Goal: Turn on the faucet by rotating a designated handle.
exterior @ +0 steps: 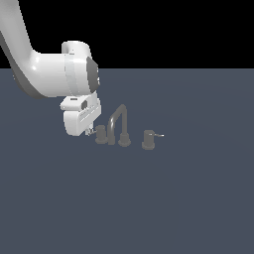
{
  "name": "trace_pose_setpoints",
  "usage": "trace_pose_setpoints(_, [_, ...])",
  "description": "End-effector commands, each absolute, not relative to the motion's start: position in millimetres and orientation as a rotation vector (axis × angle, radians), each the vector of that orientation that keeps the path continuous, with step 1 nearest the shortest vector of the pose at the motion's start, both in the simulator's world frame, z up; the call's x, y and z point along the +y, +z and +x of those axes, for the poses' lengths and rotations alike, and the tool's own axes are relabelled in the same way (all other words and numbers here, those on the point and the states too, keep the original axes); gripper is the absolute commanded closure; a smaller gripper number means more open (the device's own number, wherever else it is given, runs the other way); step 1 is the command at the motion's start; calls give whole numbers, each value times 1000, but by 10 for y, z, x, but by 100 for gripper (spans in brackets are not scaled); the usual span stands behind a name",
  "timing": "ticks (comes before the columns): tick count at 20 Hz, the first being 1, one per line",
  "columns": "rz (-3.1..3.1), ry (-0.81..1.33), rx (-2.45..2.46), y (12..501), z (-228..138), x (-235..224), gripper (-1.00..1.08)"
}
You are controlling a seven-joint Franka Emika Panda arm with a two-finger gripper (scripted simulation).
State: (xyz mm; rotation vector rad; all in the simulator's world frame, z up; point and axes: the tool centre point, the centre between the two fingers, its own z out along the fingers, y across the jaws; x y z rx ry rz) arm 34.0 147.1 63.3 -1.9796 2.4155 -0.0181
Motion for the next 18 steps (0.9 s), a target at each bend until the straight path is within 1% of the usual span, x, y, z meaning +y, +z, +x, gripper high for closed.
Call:
trace_pose_setpoints(1, [-1979,-11,2430,634,240,1367,108])
trace_pose_setpoints(8, [-1982,-1,2437,636,36,1203,108])
trace_pose_setpoints(9, [-1982,-1,2437,636,36,1203,108])
trace_pose_setpoints(10, [-2002,0,2409,630,68,1366,108])
trace_pose_setpoints(17, [-1983,0,2435,636,66,851,108])
trace_pose_setpoints(18, [-1983,0,2435,636,66,851,108])
